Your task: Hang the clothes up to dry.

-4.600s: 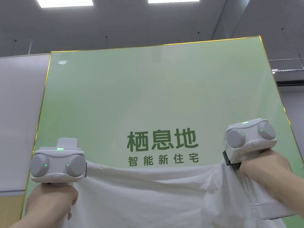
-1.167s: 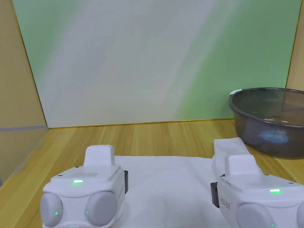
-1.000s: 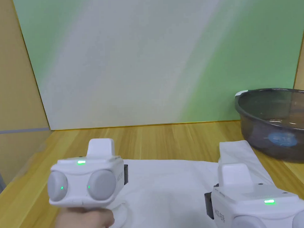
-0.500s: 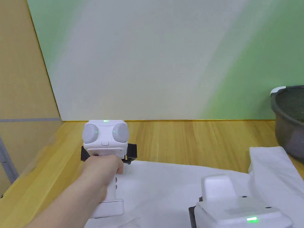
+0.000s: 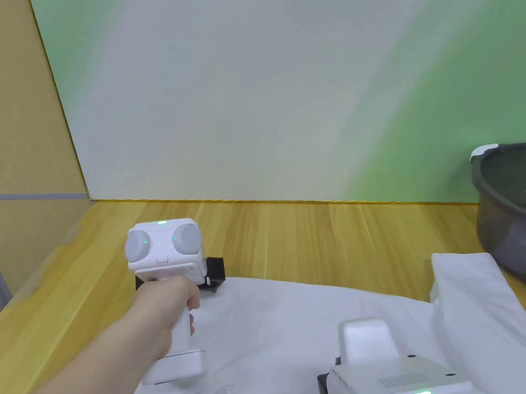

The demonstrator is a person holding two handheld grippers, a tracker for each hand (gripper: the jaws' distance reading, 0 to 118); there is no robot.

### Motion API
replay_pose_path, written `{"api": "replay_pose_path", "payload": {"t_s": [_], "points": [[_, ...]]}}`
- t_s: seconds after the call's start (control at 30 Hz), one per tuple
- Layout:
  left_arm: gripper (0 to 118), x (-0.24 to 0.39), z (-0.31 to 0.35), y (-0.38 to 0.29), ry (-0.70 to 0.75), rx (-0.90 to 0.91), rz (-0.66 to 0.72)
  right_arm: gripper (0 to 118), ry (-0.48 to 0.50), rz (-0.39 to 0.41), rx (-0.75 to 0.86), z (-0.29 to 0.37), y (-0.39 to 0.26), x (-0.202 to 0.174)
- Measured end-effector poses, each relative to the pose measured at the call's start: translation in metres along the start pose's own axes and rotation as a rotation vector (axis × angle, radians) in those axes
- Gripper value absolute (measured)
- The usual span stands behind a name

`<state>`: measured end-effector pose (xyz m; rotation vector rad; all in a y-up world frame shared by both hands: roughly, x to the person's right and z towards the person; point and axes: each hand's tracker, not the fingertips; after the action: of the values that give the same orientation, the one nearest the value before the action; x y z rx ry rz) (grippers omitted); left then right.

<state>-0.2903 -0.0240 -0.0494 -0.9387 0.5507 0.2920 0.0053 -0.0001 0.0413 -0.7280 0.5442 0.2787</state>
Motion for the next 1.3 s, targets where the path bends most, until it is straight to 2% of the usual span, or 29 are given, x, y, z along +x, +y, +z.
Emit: {"api": "replay_pose_path", "payload": {"t_s": [0.03,0.07,0.33,0.4,0.43,0.47,0.5,0.53,0.6,0.67,0.73,0.77,0.8,0.83,0.87,0.9,0.93,1.03,1.07,1.2,1.3], "points": [[79,-0.001,0.004,-0.005,-0.013,0.082,-0.007,0,-0.003,-0.003,-0.002,0.003,-0.001,-0.001],[79,-0.001,0.005,-0.006,-0.003,0.081,-0.047,0,-0.002,-0.004,-0.004,0.002,-0.001,0.0],[79,-0.001,-0.008,0.006,0.011,0.037,-0.009,0,-0.004,-0.013,-0.007,0.004,-0.006,0.001],[74,0.001,-0.008,0.004,0.003,0.052,-0.028,0,-0.009,-0.013,-0.006,0.005,-0.006,0.002],[69,0.002,-0.008,0.004,-0.007,0.061,-0.049,0,-0.011,-0.012,-0.007,0.007,-0.007,0.002],[51,0.005,-0.007,0.004,-0.035,0.065,-0.082,0,-0.012,-0.014,-0.006,0.008,-0.007,0.003],[23,0.01,-0.003,0.006,-0.065,0.07,-0.1,0,-0.015,-0.02,-0.004,0.009,-0.006,0.004],[1,0.014,0.005,0.002,-0.112,0.051,-0.081,0,-0.016,-0.021,-0.003,0.01,-0.006,0.006],[0,0.025,0.006,-0.003,-0.015,0.064,-0.121,0,-0.027,-0.034,0.005,0.013,-0.004,0.01],[0,0.033,0.003,-0.007,0.02,0.091,-0.193,0,-0.023,-0.061,0.02,0.017,0.0,0.019],[0,0.037,0.002,-0.009,0.027,0.096,-0.203,1,-0.02,-0.087,0.032,0.02,0.009,0.038],[0,0.037,0.001,-0.01,0.025,0.098,-0.198,6,-0.026,-0.101,0.042,0.022,0.016,0.05],[0,0.033,0.005,-0.011,0.024,0.1,-0.196,17,-0.047,-0.099,0.053,0.024,0.027,0.066],[0,0.033,0.005,-0.011,0.019,0.101,-0.193,36,-0.083,-0.1,0.059,0.027,0.038,0.083],[0,0.033,0.005,-0.01,0.016,0.1,-0.193,62,-0.098,-0.11,0.047,0.025,0.051,0.1],[0,0.033,0.005,-0.01,0.013,0.099,-0.195,80,-0.113,-0.109,0.039,0.02,0.063,0.116],[0,0.03,0.006,-0.01,0.009,0.099,-0.191,93,-0.15,-0.091,0.022,0.012,0.076,0.133],[0,0.03,0.005,-0.009,0.008,0.1,-0.184,96,-0.286,-0.035,-0.02,-0.014,0.108,0.172],[0,0.031,0.013,-0.014,0.011,0.102,-0.188,96,-0.328,-0.054,-0.038,-0.025,0.114,0.184],[0,0.033,0.017,-0.018,0.021,0.115,-0.203,96,-0.318,-0.136,-0.114,-0.074,0.123,0.226],[0,0.034,0.02,-0.019,0.02,0.116,-0.204,95,-0.339,-0.152,-0.167,-0.106,0.117,0.241]]}}
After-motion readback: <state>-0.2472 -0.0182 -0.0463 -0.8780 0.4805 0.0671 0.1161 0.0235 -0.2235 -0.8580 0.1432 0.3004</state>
